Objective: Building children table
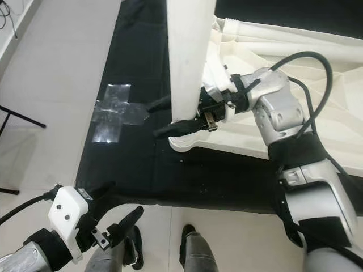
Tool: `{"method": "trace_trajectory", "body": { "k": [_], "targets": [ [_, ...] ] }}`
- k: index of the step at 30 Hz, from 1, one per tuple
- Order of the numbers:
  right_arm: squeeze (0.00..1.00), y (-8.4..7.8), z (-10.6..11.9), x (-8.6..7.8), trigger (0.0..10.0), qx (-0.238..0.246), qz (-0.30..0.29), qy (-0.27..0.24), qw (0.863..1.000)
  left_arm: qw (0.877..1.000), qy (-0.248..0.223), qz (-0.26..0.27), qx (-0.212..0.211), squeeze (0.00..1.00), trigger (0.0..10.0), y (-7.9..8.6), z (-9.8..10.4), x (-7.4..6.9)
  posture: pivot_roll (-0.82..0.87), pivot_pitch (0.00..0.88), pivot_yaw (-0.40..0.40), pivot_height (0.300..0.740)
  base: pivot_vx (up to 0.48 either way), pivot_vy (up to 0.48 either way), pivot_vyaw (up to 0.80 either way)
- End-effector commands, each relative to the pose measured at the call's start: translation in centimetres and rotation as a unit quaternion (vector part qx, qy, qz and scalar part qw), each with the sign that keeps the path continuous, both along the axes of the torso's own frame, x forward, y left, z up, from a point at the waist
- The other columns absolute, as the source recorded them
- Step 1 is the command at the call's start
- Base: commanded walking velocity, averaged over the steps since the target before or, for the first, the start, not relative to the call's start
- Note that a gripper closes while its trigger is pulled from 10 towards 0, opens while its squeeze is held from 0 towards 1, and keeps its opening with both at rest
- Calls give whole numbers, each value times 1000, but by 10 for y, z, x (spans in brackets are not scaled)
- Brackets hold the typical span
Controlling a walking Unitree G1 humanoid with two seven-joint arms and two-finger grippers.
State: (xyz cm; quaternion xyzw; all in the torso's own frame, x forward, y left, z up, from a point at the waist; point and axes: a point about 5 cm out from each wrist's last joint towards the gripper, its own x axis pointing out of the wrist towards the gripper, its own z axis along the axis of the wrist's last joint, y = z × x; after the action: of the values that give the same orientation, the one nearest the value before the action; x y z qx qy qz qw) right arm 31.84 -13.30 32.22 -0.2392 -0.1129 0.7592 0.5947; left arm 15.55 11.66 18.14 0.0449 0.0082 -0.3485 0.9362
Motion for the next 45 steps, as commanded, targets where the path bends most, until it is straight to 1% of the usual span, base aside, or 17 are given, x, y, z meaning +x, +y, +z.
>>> {"method": "trace_trajectory", "body": {
  "k": [1,7,9,11,12,19,22,28,30,31,33,37,40,41,43,44,45],
  "targets": [
    [0,5,-42,5,10000,-54,3,80,995,1000,14,-2,-5,0,10000,-2,-5,-3,47,418,-7,740,0,0,0],
    [0,7,-40,11,10000,-34,-7,92,995,1000,13,-1,-6,0,10000,-3,-5,-3,43,416,-9,740,0,0,0],
    [0,7,-37,14,10000,-11,-12,103,995,1000,13,-1,-6,0,10000,-3,-5,-3,40,414,-11,740,0,0,0],
    [0,6,-37,17,10000,8,-35,104,994,1000,13,-1,-7,0,10000,-3,-5,-3,38,411,-14,740,0,0,0],
    [0,6,-37,17,10000,8,-35,104,994,1000,13,-1,-7,0,10000,-3,-5,-3,38,411,-14,740,0,0,0],
    [0,4,-50,22,10000,2,-103,101,990,1000,13,-1,-9,0,10000,-4,-5,-2,34,408,-10,740,0,0,0],
    [0,1,-56,22,10000,12,-155,95,983,1000,12,-3,-9,0,10000,-4,-5,-1,28,407,-10,740,0,0,0],
    [0,0,-61,22,10000,11,-202,87,975,1000,10,-3,-9,0,10000,-4,-5,0,26,408,-10,740,0,0,0],
    [0,-1,-62,27,10000,16,-250,84,964,1000,10,-3,-9,0,10000,-4,-5,1,22,405,-11,740,0,0,0],
    [0,-1,-62,27,10000,16,-250,84,964,1000,10,-3,-9,0,10000,-4,-5,1,22,405,-11,740,0,0,0],
    [0,-3,-63,31,10000,24,-296,85,951,1000,9,-3,-10,0,10000,-4,-5,1,19,404,-13,740,0,0,0],
    [0,-4,-65,31,10000,44,-350,89,932,1000,8,-3,-10,0,10000,-5,-6,2,13,402,-16,740,0,0,0],
    [0,-5,-65,30,10000,55,-372,88,922,1000,8,-3,-11,0,10000,-5,-6,3,7,400,-23,740,0,0,0],
    [0,-5,-65,30,10000,55,-372,88,922,1000,8,-3,-11,0,10000,-5,-6,3,7,400,-23,740,0,0,0],
    [0,-5,-69,24,10000,69,-391,91,913,1000,7,-2,-11,0,10000,-5,-6,4,2,398,-25,740,0,0,0],
    [0,-5,-69,24,10000,69,-391,91,913,1000,7,-2,-11,0,10000,-5,-6,4,2,398,-25,740,0,0,0],
    [0,-6,-71,21,10000,82,-410,94,904,1000,7,-2,-12,0,10000,-5,-7,4,2,398,-26,740,0,0,0]
  ]
}}
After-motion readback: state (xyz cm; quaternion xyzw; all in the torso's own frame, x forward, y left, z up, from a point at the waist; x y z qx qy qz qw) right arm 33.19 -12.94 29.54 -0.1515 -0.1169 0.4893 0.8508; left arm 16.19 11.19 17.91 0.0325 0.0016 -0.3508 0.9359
